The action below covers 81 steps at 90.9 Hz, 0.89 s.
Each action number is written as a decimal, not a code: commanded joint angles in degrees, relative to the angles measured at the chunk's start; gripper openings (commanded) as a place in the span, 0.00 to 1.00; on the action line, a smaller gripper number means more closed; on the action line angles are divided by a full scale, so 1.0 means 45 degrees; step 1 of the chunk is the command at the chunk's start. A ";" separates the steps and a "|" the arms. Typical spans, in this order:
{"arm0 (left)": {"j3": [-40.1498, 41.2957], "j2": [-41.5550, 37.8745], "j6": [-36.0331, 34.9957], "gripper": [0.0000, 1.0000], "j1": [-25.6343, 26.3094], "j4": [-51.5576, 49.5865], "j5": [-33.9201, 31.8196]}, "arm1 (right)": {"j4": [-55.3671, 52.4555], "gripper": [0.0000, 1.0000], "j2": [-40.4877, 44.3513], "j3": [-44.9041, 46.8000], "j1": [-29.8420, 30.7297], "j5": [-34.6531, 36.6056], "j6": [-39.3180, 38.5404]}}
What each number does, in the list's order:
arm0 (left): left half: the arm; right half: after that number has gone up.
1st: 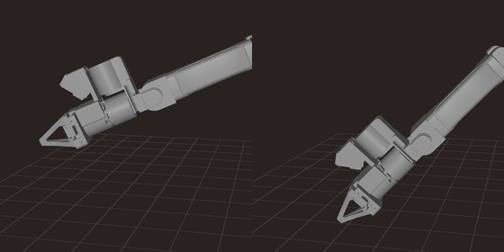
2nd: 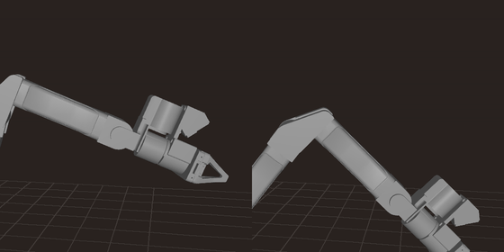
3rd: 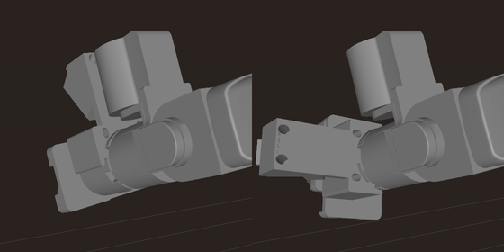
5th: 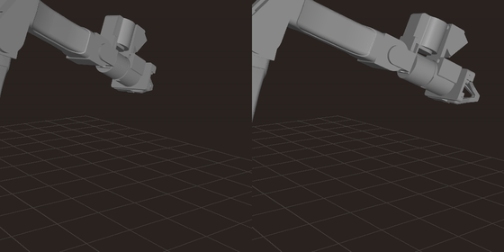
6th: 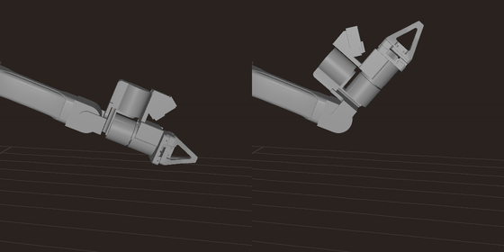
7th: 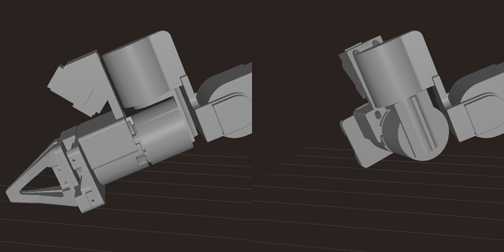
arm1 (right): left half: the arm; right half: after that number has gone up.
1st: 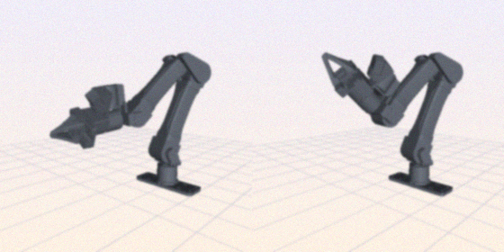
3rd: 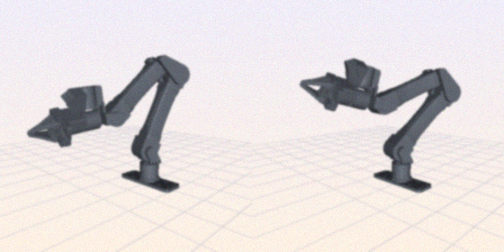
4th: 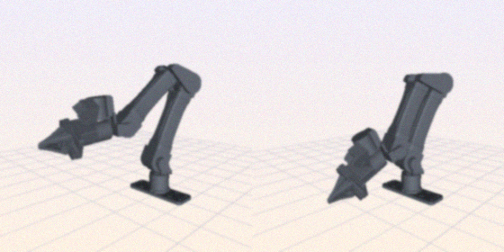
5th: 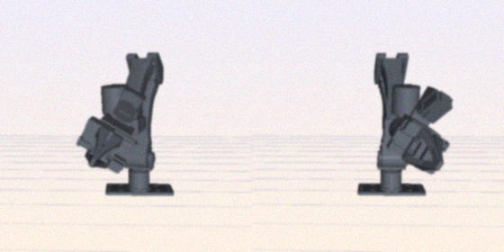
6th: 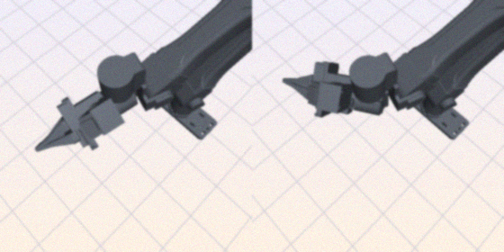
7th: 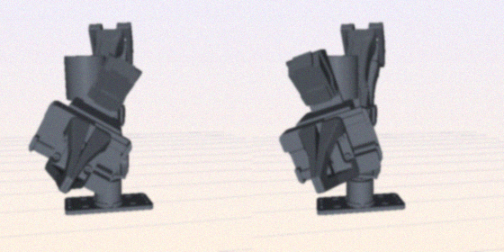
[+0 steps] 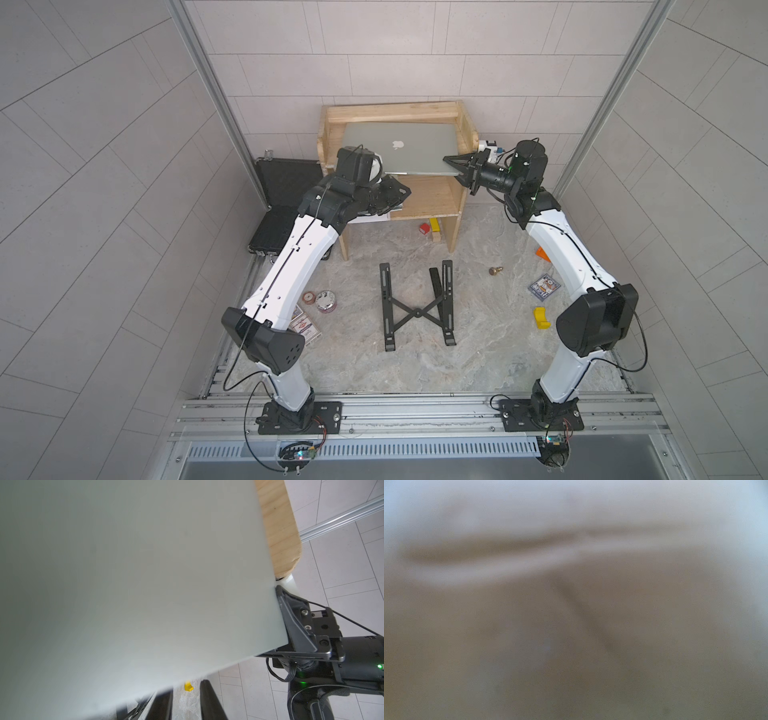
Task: Close the laptop lid and set it aside
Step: Place the laptop on the shelf.
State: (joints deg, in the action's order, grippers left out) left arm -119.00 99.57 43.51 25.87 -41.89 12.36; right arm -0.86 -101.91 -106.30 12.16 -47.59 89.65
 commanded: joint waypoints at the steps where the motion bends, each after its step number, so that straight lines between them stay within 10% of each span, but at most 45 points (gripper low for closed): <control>1: -0.0287 0.0306 0.0384 0.25 0.0110 0.0786 0.0218 | 0.1130 0.25 -0.0040 -0.0206 0.0246 0.0092 -0.0765; 81: -0.0705 0.1342 0.1407 0.25 0.0161 0.2614 0.0911 | 0.0271 1.00 0.3100 0.2866 -0.0191 0.0126 -0.2408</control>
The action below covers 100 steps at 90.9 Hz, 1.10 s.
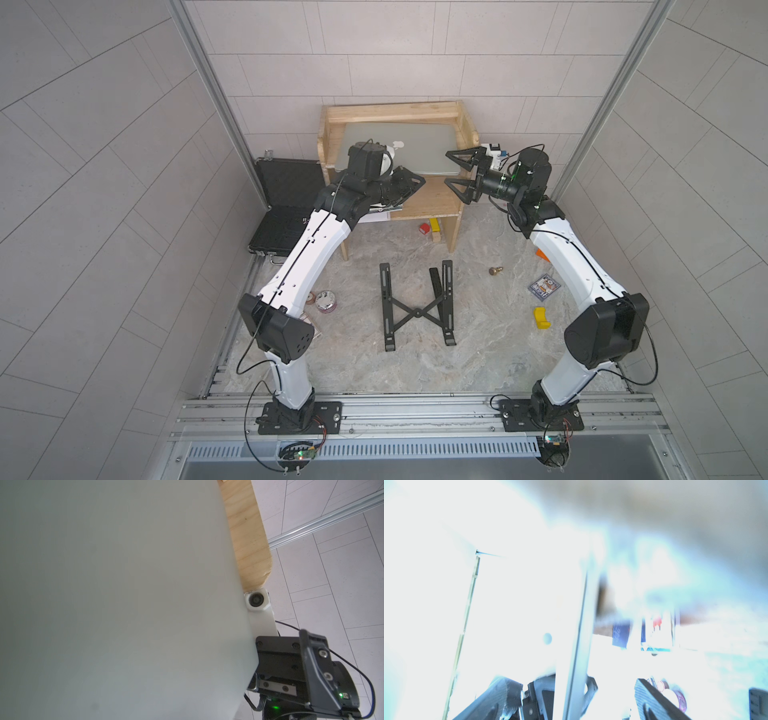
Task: Close the laptop lid and set it aside
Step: Place the laptop on the shelf.
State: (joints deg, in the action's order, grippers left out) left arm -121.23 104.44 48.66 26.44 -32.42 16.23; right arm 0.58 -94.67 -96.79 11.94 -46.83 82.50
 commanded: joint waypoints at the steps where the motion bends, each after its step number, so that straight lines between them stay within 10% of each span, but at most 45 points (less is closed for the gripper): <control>1: -0.0219 0.0273 0.0280 0.25 0.0039 0.0538 0.0058 | -0.0021 1.00 0.1637 0.0946 -0.0158 -0.0043 -0.0836; 54: -0.2203 0.1973 0.1317 0.25 -0.0284 0.0782 0.0915 | -0.2720 1.00 0.8226 0.6455 -0.1550 -0.0766 -0.3609; 100: -0.0779 0.1146 0.1079 0.24 -0.1561 0.0690 0.1219 | -0.3273 1.00 0.9611 0.7739 -0.2532 -0.1479 -0.3789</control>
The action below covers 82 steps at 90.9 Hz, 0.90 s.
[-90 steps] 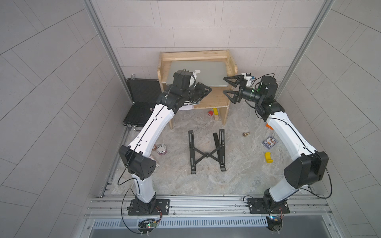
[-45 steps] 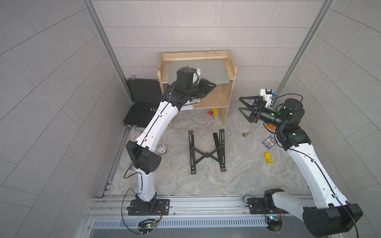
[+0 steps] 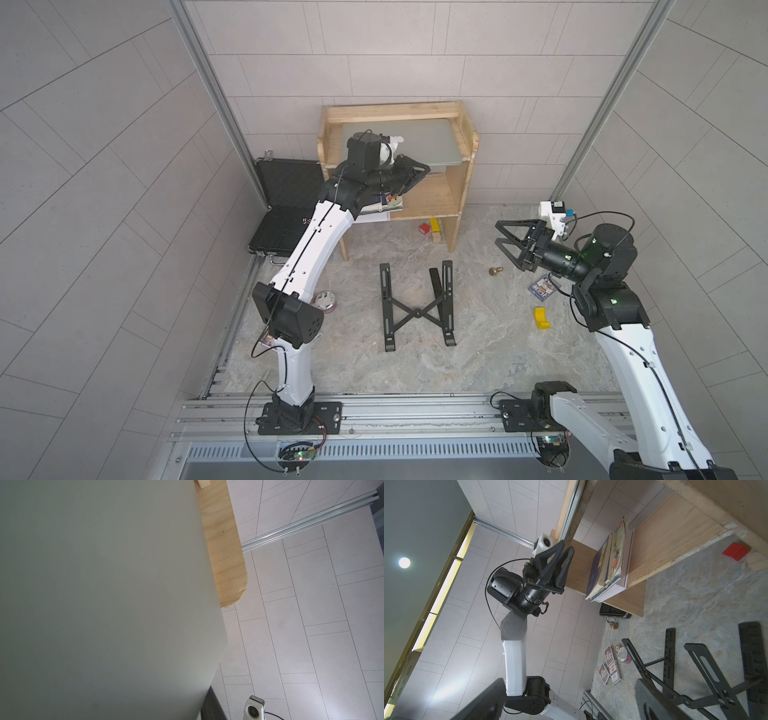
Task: Close the laptop lid and set it aside
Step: Place the laptop on the shelf.
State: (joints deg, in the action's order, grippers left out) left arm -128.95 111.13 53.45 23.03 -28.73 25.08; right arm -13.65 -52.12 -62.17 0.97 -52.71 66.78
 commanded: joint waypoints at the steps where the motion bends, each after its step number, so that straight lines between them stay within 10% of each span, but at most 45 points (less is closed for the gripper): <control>1: 0.1035 -0.0379 0.0006 0.24 -0.0822 -0.0096 -0.0739 | -0.0111 1.00 0.0155 0.0065 -0.0096 -0.0168 -0.0293; 52: 0.2458 -0.1379 -0.0355 0.24 -0.1499 0.0072 -0.0289 | -0.0327 1.00 0.0296 0.0305 -0.0258 -0.0164 -0.0621; 82: 0.6544 -0.5025 -0.0934 0.28 -0.1366 0.0873 -0.0044 | -0.0620 1.00 -0.0312 0.0458 -0.0372 -0.0178 -0.1215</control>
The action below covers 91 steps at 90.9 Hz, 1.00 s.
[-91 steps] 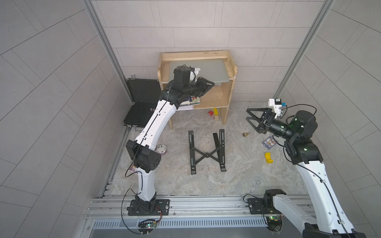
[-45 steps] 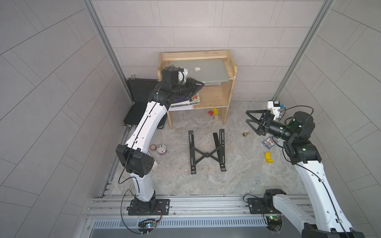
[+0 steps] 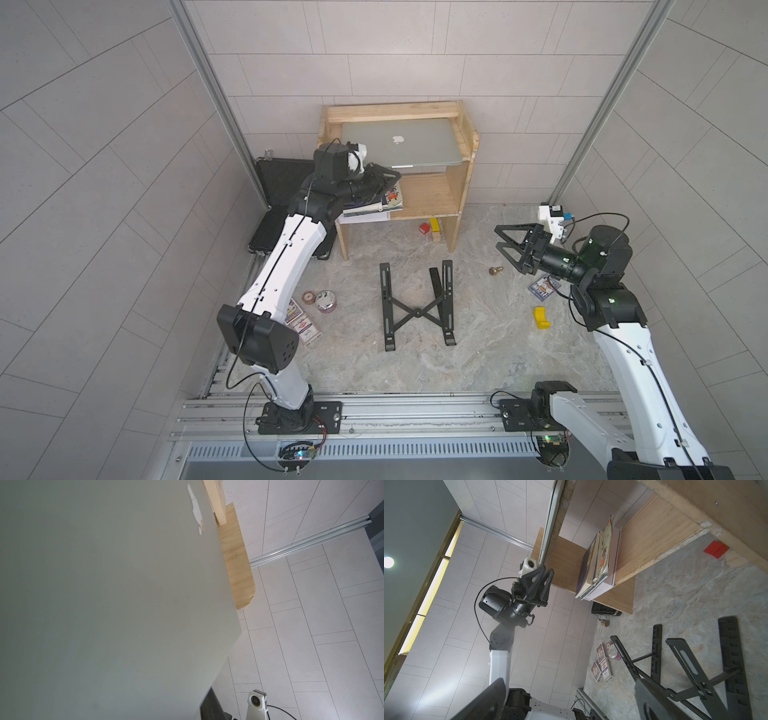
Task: Close the laptop lid and set it aside
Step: Place the laptop on the shelf, then reset both arms
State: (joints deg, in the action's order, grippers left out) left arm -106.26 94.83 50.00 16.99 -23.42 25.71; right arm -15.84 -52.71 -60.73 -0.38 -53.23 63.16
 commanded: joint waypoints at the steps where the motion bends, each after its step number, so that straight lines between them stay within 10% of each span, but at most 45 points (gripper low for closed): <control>1: 0.1669 -0.1569 -0.0199 0.28 -0.0016 -0.0315 -0.0235 | -0.0173 1.00 -0.0201 0.0147 -0.0071 -0.0034 -0.0425; 34: 0.6149 -0.7514 -0.4881 0.96 -0.0136 -0.3550 -0.3722 | -0.2939 1.00 0.0529 0.0126 -0.0082 0.5902 -0.5176; 56: 0.9759 -1.0894 -0.5997 0.99 -0.0146 -0.3727 -0.8255 | -0.1924 0.98 0.1931 0.2461 -0.0079 1.1211 -0.5320; 91: 1.4828 -1.1702 -0.7613 1.00 -0.0192 0.1374 -1.1035 | 0.4515 0.95 0.0700 0.5277 0.0025 1.3298 -0.8783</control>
State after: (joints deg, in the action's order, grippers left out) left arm -43.68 41.19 21.30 16.49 -27.14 -17.89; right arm -5.76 -46.39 -37.30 -0.64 -1.34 32.58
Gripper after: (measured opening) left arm 0.999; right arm 0.949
